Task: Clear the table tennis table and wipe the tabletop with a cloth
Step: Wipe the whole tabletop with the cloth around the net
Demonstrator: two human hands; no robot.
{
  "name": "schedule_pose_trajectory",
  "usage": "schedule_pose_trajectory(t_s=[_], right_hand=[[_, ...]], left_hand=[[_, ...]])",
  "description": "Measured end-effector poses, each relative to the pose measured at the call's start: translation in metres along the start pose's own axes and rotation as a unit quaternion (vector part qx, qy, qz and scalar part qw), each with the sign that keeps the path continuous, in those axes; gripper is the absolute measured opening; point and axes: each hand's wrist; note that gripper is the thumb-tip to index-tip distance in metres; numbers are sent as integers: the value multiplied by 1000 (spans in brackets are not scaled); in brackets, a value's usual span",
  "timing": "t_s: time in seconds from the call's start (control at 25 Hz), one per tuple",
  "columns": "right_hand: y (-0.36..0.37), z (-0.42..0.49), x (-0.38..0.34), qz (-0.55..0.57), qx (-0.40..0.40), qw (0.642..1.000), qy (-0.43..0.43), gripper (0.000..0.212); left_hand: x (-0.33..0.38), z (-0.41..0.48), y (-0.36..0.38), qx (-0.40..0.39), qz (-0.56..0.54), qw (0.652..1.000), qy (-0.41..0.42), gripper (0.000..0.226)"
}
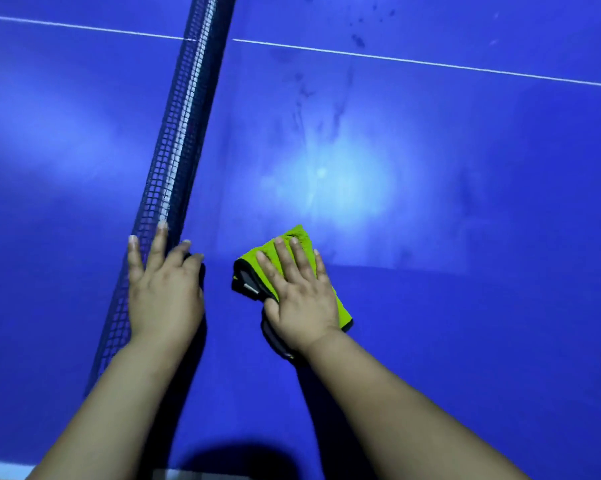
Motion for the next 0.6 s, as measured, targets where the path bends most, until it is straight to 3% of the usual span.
schedule_pose_trajectory(t_s=[0.36,0.6], right_hand=[[-42,-27,209,43,29,970,240,74],[-65,-51,326,35,51,932,357,71]], left_hand=[[158,39,9,3,-66,991,118,23],[217,47,16,-1,-108,985,136,28]])
Point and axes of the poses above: each hand's wrist, its own z-axis towards the middle knuckle, its own y-axis out of the palm, x = y × z, and after that the axes turned 6 degrees about y, right-handed
